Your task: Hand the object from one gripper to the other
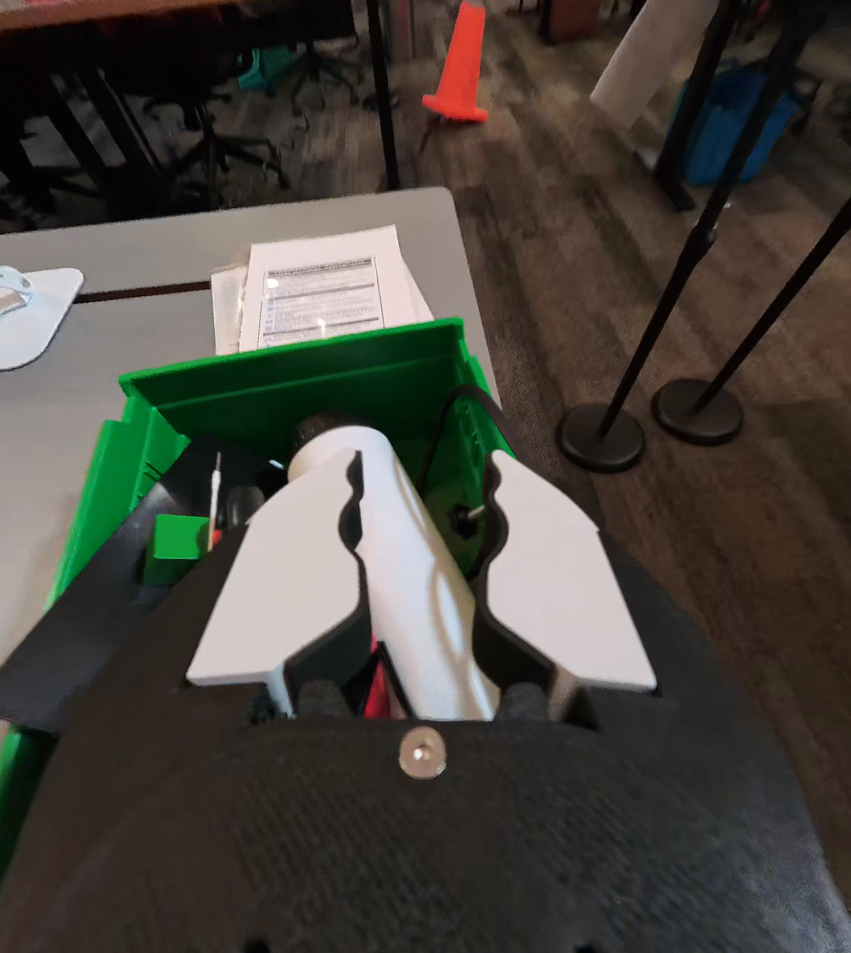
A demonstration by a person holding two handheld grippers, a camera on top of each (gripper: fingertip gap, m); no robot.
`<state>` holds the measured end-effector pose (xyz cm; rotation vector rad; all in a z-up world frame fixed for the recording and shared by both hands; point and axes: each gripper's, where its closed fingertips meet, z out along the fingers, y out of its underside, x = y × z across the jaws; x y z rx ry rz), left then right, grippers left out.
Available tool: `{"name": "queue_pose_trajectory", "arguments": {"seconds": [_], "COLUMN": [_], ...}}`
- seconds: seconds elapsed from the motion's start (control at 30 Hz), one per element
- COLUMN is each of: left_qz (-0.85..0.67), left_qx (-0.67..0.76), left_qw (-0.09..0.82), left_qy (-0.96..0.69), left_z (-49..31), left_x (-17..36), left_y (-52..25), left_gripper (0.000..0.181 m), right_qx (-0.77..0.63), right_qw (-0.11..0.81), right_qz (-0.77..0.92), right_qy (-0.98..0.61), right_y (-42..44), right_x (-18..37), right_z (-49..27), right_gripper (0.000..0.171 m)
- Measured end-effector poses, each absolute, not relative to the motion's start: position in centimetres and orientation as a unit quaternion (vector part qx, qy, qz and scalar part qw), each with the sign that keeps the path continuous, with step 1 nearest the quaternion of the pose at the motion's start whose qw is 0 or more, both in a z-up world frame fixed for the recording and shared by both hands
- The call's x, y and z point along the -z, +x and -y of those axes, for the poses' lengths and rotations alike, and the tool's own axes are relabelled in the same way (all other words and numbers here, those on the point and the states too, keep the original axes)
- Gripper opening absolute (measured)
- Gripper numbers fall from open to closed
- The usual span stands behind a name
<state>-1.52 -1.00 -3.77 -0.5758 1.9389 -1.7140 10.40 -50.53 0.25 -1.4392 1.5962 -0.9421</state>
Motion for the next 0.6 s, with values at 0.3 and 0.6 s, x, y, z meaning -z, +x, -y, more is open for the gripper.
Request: {"name": "queue_pose_trajectory", "arguments": {"seconds": [0.3,0.6], "left_qz": [-0.692,-0.587], "left_qx": [0.651,0.712], "left_qw": [0.172,0.159], "left_qy": [-0.26,-0.352], "left_z": [-0.1,-8.6], "left_x": [3.2,-3.8], "left_y": [-1.3,1.6], "left_gripper": [0.034,0.013], "right_qx": [0.394,0.13], "right_qw": [0.524,0.608], "right_qz": [-0.376,-0.164], "right_qy": [-0.655,-0.766], "right_y": [5.4,-3.7], "right_x": [-10.6,0.8], "right_z": [29.3,5.1], "right_gripper": [0.024,0.016]}}
